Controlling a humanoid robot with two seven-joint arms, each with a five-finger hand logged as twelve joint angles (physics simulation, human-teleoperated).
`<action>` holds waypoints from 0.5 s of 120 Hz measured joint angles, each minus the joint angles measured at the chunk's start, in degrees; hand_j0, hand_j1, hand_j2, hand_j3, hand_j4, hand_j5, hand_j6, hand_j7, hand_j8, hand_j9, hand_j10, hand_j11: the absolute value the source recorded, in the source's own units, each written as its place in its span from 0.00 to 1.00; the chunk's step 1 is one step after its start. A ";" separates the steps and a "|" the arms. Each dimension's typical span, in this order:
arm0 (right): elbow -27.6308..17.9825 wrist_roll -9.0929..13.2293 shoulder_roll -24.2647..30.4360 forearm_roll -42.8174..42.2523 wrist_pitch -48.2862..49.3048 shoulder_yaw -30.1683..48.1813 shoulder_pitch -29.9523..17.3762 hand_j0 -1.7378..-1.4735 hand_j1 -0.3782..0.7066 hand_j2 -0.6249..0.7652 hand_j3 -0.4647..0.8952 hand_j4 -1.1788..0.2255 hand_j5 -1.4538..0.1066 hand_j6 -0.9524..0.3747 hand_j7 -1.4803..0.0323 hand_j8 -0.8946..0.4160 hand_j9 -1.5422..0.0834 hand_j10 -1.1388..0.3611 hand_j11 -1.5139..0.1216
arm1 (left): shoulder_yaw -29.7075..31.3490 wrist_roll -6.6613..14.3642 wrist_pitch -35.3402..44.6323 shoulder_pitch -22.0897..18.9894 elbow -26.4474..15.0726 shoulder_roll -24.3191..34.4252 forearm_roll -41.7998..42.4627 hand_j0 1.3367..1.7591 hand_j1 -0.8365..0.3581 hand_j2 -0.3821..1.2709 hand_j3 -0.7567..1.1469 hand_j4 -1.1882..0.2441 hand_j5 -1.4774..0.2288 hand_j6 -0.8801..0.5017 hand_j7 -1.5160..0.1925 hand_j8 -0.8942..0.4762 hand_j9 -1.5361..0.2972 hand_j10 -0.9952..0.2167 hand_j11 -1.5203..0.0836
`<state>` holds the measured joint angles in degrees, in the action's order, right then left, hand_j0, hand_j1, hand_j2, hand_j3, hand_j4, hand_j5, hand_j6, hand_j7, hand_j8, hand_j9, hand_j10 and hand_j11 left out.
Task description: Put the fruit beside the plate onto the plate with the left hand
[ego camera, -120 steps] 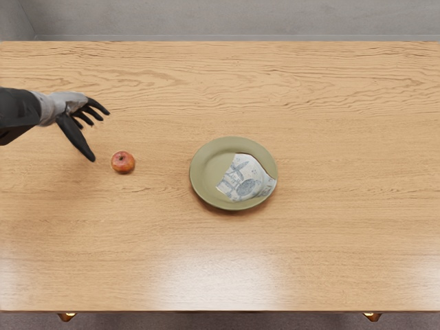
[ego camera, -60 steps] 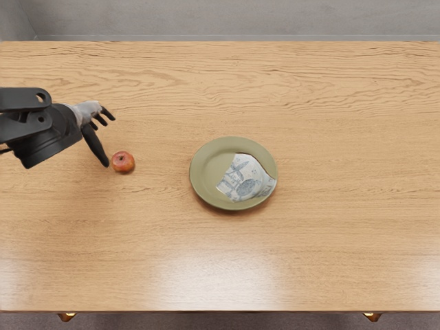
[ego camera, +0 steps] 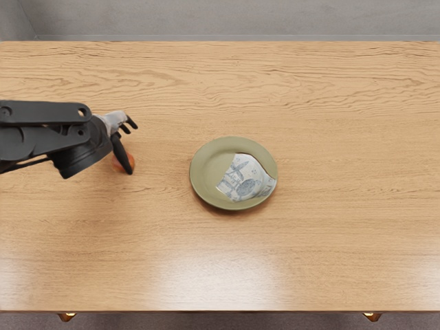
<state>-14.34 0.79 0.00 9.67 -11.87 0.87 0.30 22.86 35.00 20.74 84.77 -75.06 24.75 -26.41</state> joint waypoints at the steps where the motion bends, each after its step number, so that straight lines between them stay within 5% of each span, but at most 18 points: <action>1: -0.01 0.00 0.00 0.00 0.00 0.00 0.00 0.30 0.07 0.44 0.34 0.81 0.90 0.69 0.95 0.65 0.92 0.73 0.90 | 0.01 0.00 0.10 -0.06 0.05 -0.14 0.01 0.76 0.74 0.26 0.40 0.65 0.67 0.45 0.69 0.47 0.66 0.61 0.74; 60: -0.08 0.00 0.00 0.00 0.00 0.01 0.21 0.30 0.07 0.44 0.34 0.81 0.90 0.69 0.95 0.65 0.92 0.73 0.90 | 1.46 0.01 4.75 -1.97 3.91 -3.55 -0.48 0.76 0.65 0.28 0.40 0.59 0.60 0.39 0.62 0.40 0.59 0.54 0.67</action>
<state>-14.41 0.79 0.00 9.67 -11.86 0.88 0.50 24.32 35.01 25.49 82.79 -71.15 21.20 -26.89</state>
